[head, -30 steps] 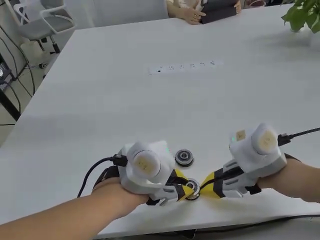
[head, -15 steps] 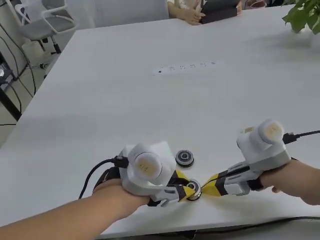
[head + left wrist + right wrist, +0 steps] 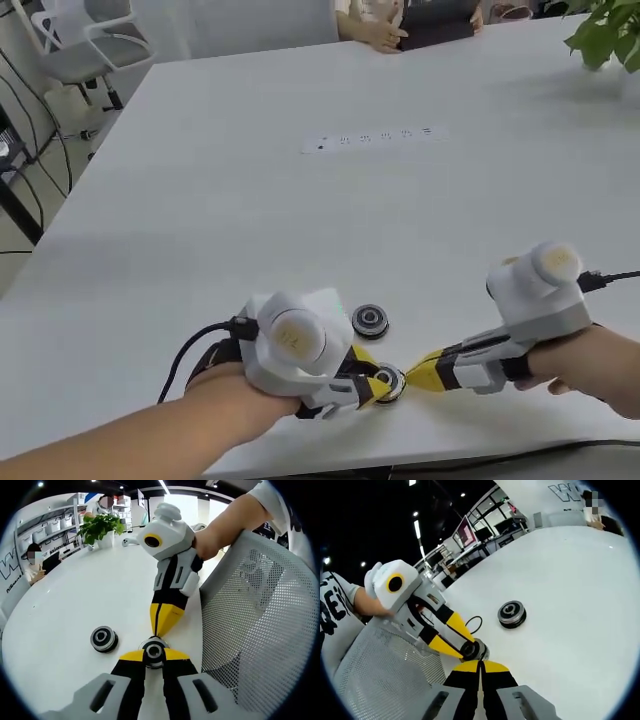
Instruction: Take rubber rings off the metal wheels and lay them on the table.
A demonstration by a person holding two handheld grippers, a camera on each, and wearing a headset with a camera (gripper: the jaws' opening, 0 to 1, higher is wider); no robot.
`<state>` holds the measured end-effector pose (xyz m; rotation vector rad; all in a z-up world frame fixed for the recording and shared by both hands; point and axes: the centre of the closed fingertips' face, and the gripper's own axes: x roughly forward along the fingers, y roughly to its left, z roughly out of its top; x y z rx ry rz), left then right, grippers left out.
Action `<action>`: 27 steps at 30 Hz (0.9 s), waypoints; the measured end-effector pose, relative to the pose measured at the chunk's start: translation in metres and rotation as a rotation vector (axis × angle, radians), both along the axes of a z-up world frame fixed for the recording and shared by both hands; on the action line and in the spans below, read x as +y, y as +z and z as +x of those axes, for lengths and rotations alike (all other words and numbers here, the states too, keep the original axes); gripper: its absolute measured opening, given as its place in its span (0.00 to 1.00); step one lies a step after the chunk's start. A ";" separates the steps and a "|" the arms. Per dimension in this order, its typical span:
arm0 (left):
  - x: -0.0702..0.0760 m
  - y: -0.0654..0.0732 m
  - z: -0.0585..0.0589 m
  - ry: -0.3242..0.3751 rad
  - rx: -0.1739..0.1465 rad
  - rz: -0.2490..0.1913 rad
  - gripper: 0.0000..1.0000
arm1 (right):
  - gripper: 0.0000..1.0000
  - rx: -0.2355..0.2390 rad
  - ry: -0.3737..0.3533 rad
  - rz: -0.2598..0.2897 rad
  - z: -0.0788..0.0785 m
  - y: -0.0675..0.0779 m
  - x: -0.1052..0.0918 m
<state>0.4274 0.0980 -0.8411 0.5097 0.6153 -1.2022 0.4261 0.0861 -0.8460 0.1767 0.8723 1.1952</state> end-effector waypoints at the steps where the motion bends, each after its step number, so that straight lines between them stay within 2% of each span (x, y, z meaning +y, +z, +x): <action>1: 0.000 0.000 0.000 0.000 0.000 0.000 0.07 | 0.00 -0.004 0.004 -0.005 -0.001 0.000 -0.001; 17: -0.002 0.000 -0.001 0.010 -0.005 0.004 0.07 | 0.00 0.004 -0.003 0.026 0.000 0.004 0.002; 27: -0.001 0.000 -0.001 0.014 -0.005 0.006 0.07 | 0.00 -0.017 0.026 0.030 -0.001 0.006 0.006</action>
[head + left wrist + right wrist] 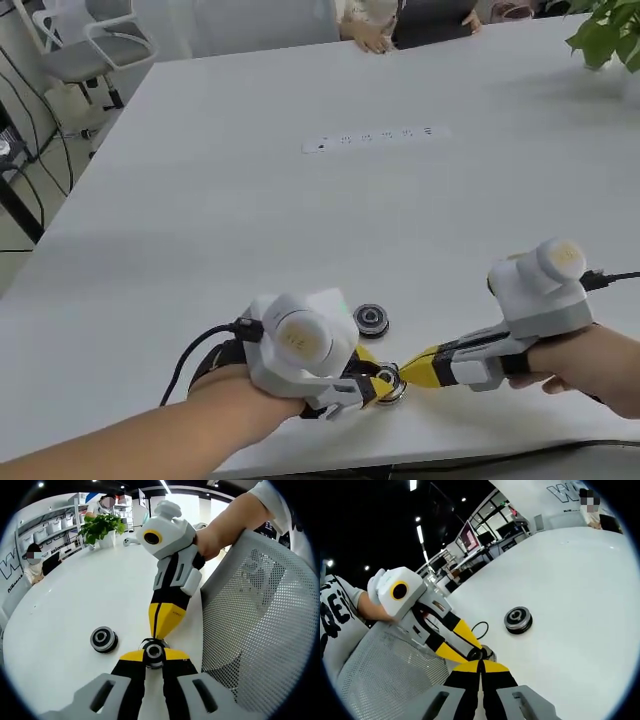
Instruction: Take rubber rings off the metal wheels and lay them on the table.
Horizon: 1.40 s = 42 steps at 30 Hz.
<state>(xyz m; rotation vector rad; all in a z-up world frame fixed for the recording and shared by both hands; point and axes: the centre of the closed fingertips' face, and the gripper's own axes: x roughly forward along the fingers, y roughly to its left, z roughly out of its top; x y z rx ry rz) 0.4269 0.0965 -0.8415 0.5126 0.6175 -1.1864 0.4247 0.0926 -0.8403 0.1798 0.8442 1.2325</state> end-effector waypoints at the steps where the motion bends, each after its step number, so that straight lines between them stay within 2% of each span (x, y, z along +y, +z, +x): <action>1: 0.000 0.000 0.000 0.001 0.000 0.000 0.07 | 0.00 -0.001 0.001 0.000 0.000 0.000 0.000; 6: 0.000 0.000 0.001 0.000 0.001 0.000 0.07 | 0.00 -0.030 0.026 -0.015 -0.002 0.000 0.003; 16: 0.000 0.000 0.000 -0.001 0.001 0.000 0.07 | 0.00 -0.045 0.046 -0.019 -0.004 0.001 0.005; 28: -0.001 0.000 -0.001 0.001 0.005 -0.002 0.07 | 0.00 -0.046 0.055 0.010 -0.005 0.006 0.008; 33: -0.001 0.000 -0.001 0.001 0.004 -0.004 0.07 | 0.00 -0.032 0.080 0.043 -0.011 0.011 0.014; 35: -0.001 0.000 -0.001 0.001 0.004 -0.005 0.07 | 0.00 -0.042 0.087 0.037 -0.011 0.012 0.013; 39: -0.001 0.000 -0.001 0.001 0.006 -0.007 0.07 | 0.00 -0.028 0.061 0.061 -0.007 0.014 0.010; 42: -0.001 0.000 -0.001 0.003 0.011 -0.012 0.07 | 0.00 -0.038 0.034 0.059 -0.002 0.014 0.006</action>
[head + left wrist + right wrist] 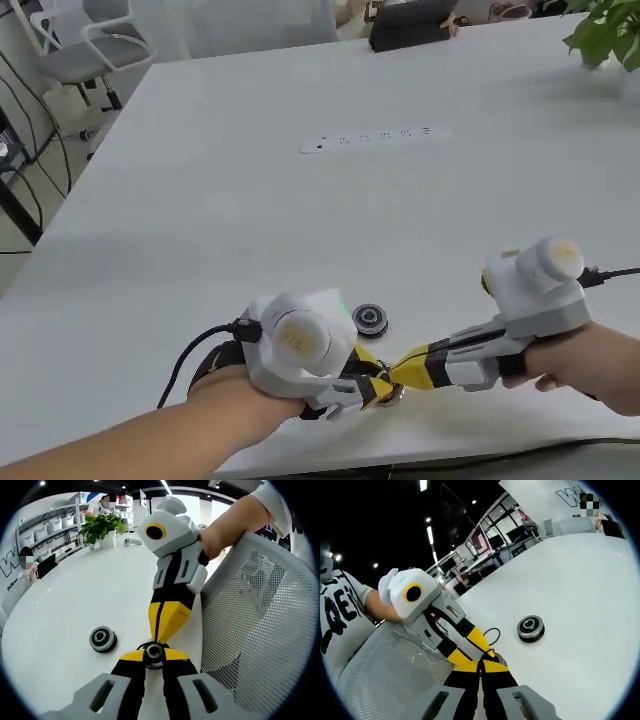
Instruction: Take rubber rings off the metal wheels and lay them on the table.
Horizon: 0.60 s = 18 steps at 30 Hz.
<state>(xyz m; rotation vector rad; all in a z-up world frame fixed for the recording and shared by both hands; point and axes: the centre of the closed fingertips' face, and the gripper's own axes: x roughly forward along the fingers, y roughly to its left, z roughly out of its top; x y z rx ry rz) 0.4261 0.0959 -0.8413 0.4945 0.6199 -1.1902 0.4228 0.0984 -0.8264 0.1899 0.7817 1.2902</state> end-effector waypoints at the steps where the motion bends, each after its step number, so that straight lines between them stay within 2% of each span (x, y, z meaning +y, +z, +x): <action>1: 0.000 0.000 0.000 -0.001 0.000 -0.001 0.07 | 0.00 -0.002 -0.010 -0.009 0.002 -0.002 -0.002; 6: 0.000 0.000 0.000 -0.005 0.001 -0.006 0.07 | 0.00 -0.003 -0.037 -0.042 0.006 -0.010 -0.009; 15: 0.000 0.000 0.000 -0.026 -0.005 0.003 0.08 | 0.00 -0.007 -0.036 -0.052 0.005 -0.011 -0.010; 18: 0.001 0.001 0.001 -0.021 0.011 -0.001 0.10 | 0.00 -0.006 -0.036 -0.054 0.005 -0.011 -0.011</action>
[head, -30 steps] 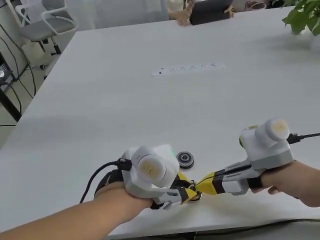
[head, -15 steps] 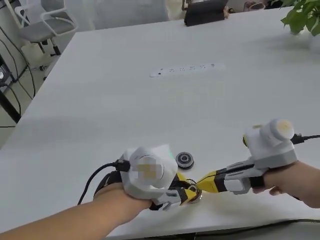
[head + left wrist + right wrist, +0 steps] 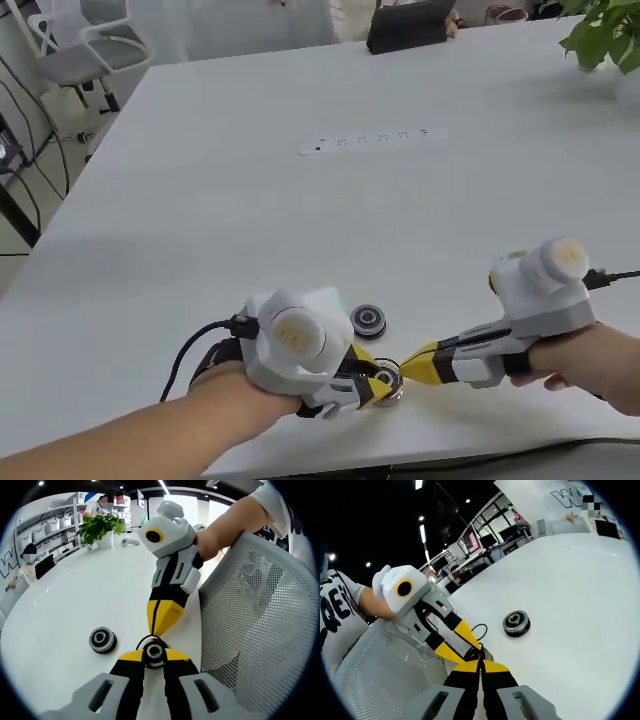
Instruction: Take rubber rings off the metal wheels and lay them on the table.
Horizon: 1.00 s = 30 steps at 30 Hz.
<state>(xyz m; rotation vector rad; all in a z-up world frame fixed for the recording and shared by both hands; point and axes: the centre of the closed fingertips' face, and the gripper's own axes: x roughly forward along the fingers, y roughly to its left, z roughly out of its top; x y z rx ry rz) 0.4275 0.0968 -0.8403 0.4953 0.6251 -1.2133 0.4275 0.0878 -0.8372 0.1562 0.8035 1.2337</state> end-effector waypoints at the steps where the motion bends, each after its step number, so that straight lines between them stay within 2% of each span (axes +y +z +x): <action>1: 0.001 0.000 0.000 0.002 0.000 0.003 0.11 | 0.00 0.000 0.000 0.001 0.000 0.000 0.000; 9: 0.004 0.008 -0.005 -0.017 0.008 -0.007 0.18 | 0.00 0.001 -0.010 0.010 0.001 0.003 0.000; 17: 0.008 0.023 -0.012 -0.029 0.005 -0.035 0.25 | 0.00 0.005 -0.020 0.028 0.000 0.010 0.001; 29: 0.026 0.047 -0.010 0.027 0.006 -0.089 0.36 | 0.00 0.006 -0.021 0.060 -0.002 0.023 0.004; 30: 0.027 0.049 -0.011 0.040 0.021 -0.103 0.37 | 0.00 0.006 -0.022 0.062 -0.001 0.024 0.004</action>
